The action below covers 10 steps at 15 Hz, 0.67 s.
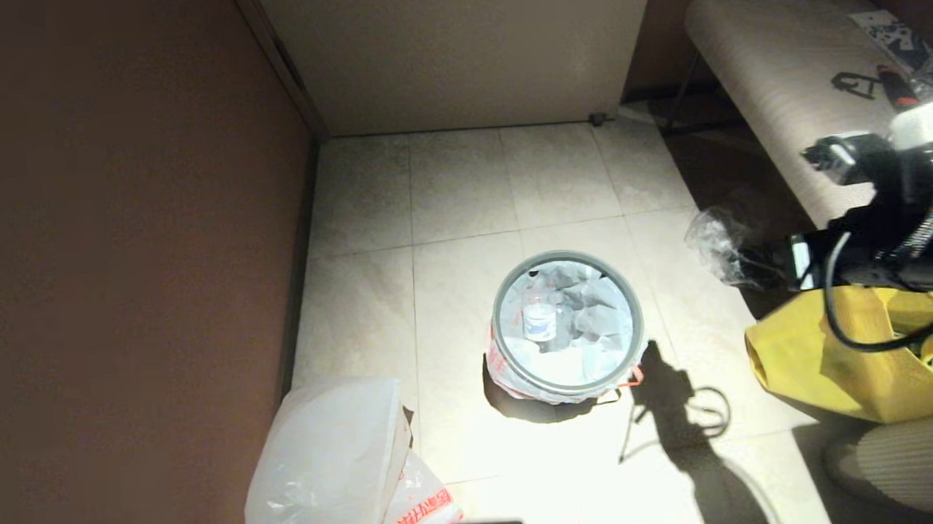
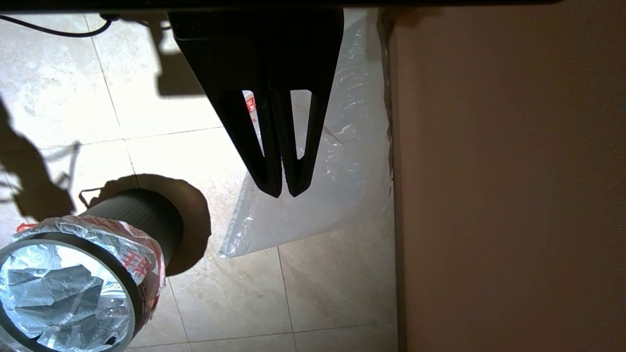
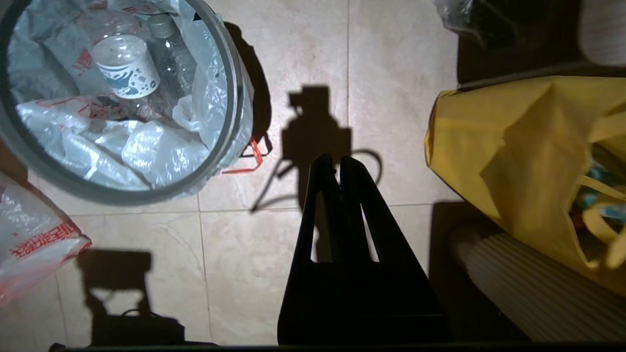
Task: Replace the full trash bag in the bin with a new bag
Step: Place the trash can ring on the floor
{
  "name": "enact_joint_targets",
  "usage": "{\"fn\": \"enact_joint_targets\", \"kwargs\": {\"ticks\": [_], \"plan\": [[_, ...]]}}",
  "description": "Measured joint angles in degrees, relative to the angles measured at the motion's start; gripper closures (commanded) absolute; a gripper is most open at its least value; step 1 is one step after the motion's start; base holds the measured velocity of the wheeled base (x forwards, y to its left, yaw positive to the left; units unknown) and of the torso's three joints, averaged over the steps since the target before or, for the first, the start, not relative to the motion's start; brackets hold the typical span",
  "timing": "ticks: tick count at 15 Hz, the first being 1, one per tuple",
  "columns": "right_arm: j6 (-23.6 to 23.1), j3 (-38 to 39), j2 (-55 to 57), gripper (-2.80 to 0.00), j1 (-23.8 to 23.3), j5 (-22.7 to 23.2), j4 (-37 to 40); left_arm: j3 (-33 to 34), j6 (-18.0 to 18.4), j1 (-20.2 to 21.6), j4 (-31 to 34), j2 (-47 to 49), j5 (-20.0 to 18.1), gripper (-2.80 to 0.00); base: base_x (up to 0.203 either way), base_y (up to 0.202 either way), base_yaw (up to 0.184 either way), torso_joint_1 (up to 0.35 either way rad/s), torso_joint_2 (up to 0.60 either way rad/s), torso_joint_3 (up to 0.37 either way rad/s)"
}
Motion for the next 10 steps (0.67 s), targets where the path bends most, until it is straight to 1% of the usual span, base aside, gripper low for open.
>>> {"fn": "enact_joint_targets", "kwargs": {"ticks": [2,5,7,9,10], "plan": [[1.8,-7.5,10.3,0.0,2.2,-3.3,0.0,0.0,0.0,0.0,0.0,0.0,0.0,0.0,0.0,0.0,0.0,0.0,0.0,0.0],[3.0,-17.4,21.8,0.0,4.5,-5.6,1.4,0.0,0.0,0.0,0.0,0.0,0.0,0.0,0.0,0.0,0.0,0.0,0.0,0.0],[5.2,-22.3,27.0,0.0,5.7,-5.2,4.7,0.0,0.0,0.0,0.0,0.0,0.0,0.0,0.0,0.0,0.0,0.0,0.0,0.0],[6.7,-25.5,30.8,0.0,6.3,-2.9,7.6,0.0,0.0,0.0,0.0,0.0,0.0,0.0,0.0,0.0,0.0,0.0,0.0,0.0],[7.3,-26.8,32.5,0.0,6.3,-2.4,8.0,0.0,0.0,0.0,0.0,0.0,0.0,0.0,0.0,0.0,0.0,0.0,0.0,0.0]]}}
